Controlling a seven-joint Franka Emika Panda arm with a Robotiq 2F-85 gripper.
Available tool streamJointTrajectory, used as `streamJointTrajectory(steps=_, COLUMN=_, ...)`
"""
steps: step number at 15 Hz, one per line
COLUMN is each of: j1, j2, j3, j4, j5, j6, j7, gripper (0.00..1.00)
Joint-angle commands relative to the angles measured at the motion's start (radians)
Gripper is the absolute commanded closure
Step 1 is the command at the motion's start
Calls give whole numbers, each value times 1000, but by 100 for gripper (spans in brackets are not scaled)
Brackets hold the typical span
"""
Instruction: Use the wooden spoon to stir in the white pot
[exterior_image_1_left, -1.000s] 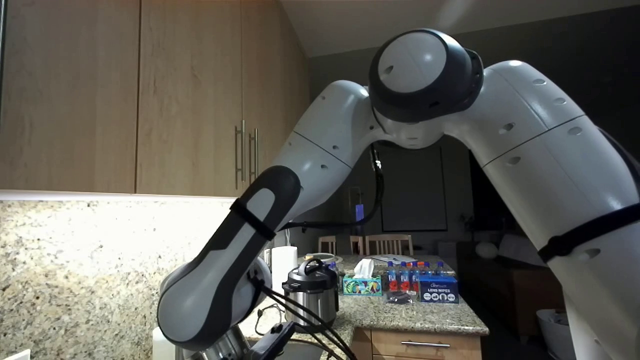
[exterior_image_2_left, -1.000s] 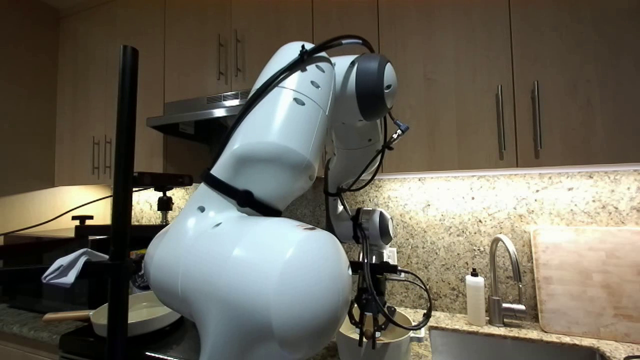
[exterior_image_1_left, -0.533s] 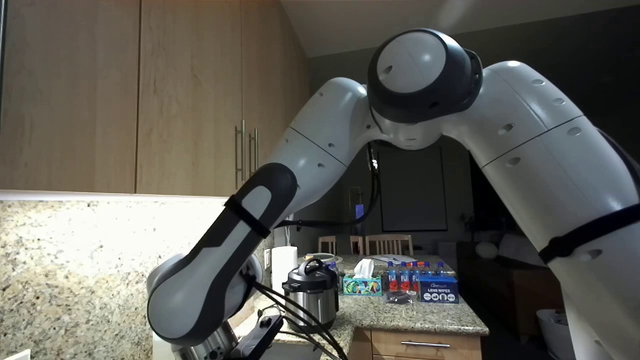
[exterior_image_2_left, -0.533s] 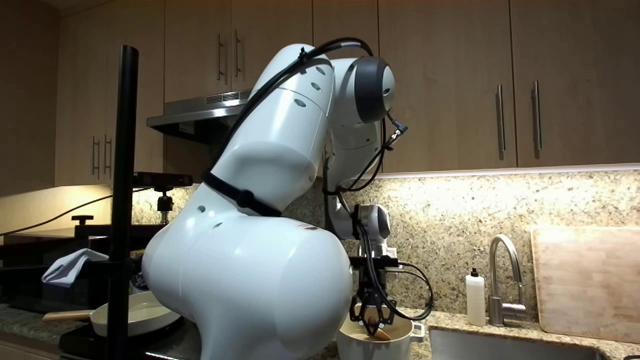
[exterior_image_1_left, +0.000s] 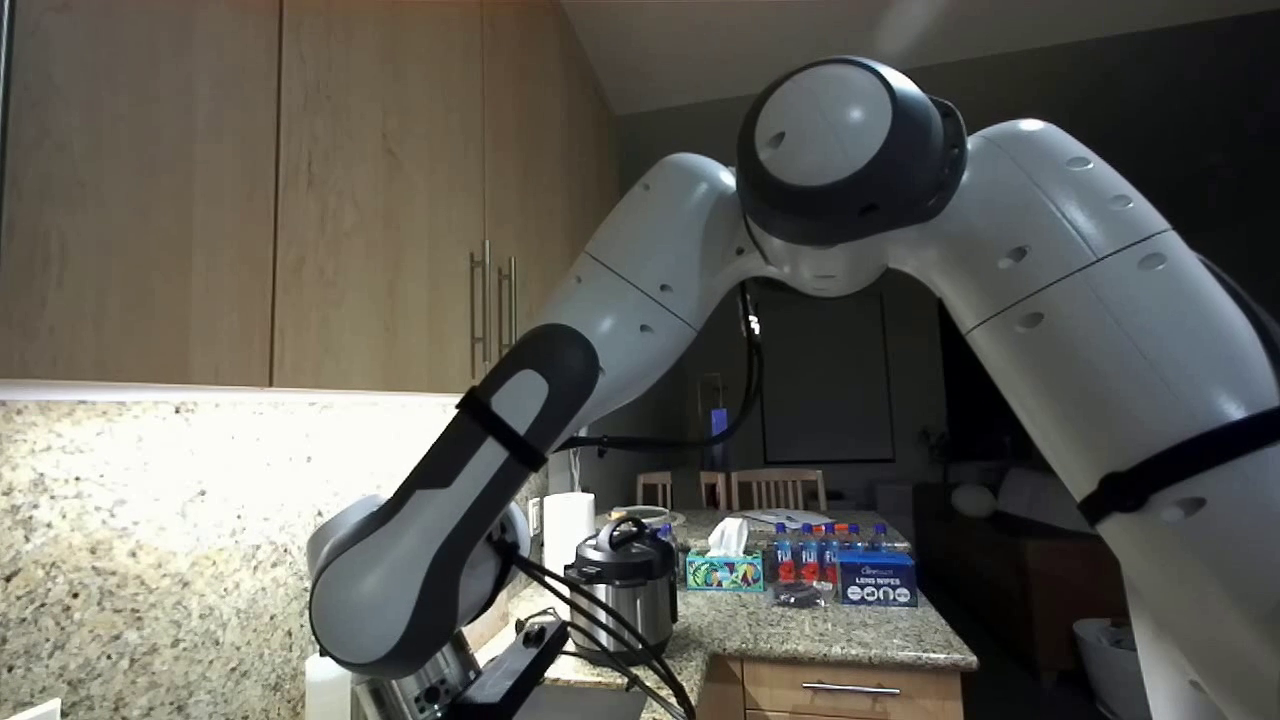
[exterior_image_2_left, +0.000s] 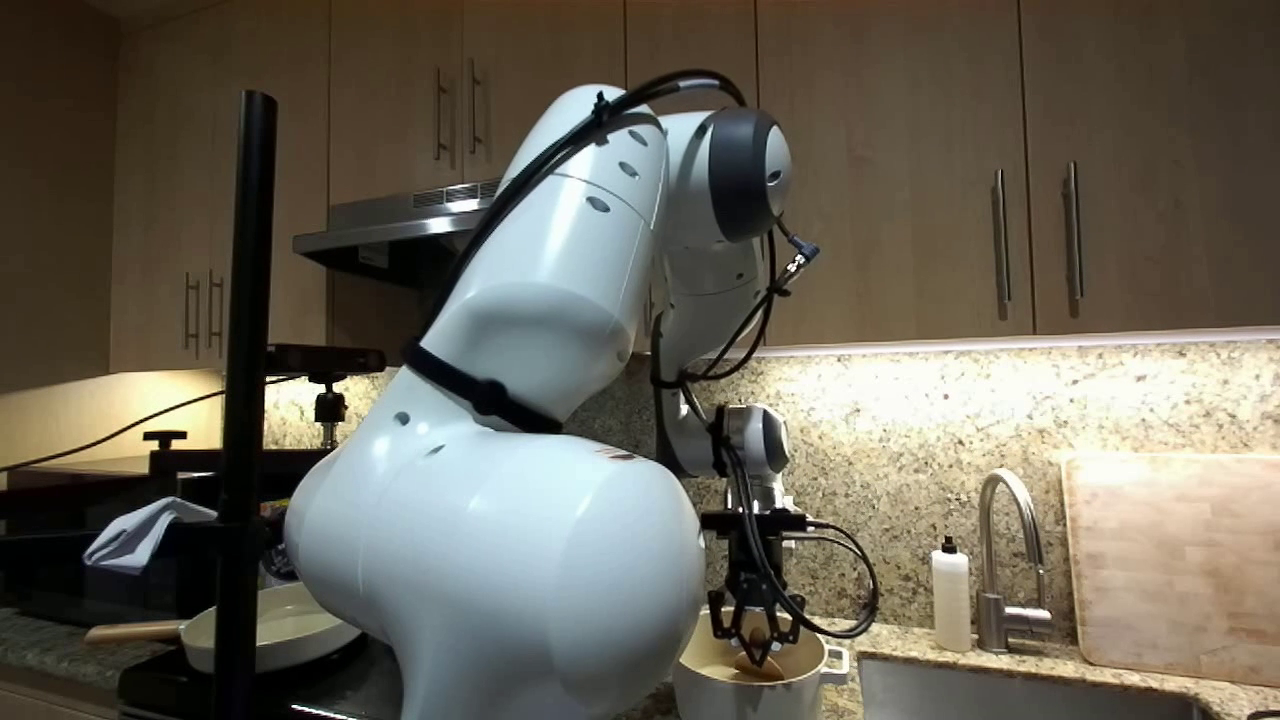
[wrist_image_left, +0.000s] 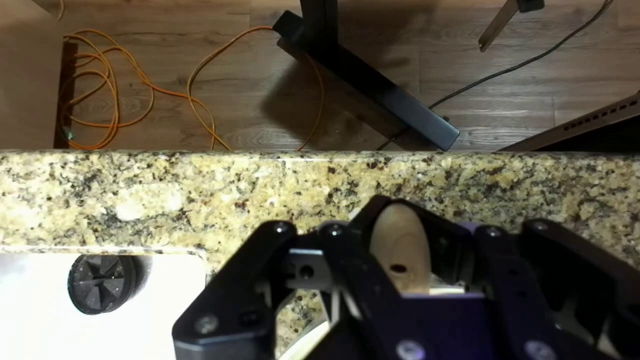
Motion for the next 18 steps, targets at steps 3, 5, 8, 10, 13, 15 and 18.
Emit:
streamJointTrajectory(steps=3, j1=-10, j2=-60, j3=-9, j4=-50, j5=-19, j6=118, j7=28, gripper=94)
streamJointTrajectory(steps=5, j1=-8, j2=-68, j3=-13, j4=-56, j5=-23, j6=156, j7=31, gripper=94)
streamJointTrajectory(steps=8, j1=-6, j2=-81, j3=-15, j4=-70, j5=-28, j6=210, j7=33, gripper=94)
streamJointTrajectory(steps=10, j1=-7, j2=-79, j3=-15, j4=-63, j5=-27, j6=232, j7=24, gripper=94)
streamJointTrajectory(steps=13, j1=-3, j2=-86, j3=-19, j4=-60, j5=-34, j6=229, j7=28, gripper=95)
streamJointTrajectory(steps=15, j1=-12, j2=-90, j3=-5, j4=-64, j5=-11, j6=197, j7=-16, gripper=95)
streamJointTrajectory(steps=18, j1=-20, j2=-114, j3=-4, j4=-116, j5=12, j6=219, j7=9, gripper=95)
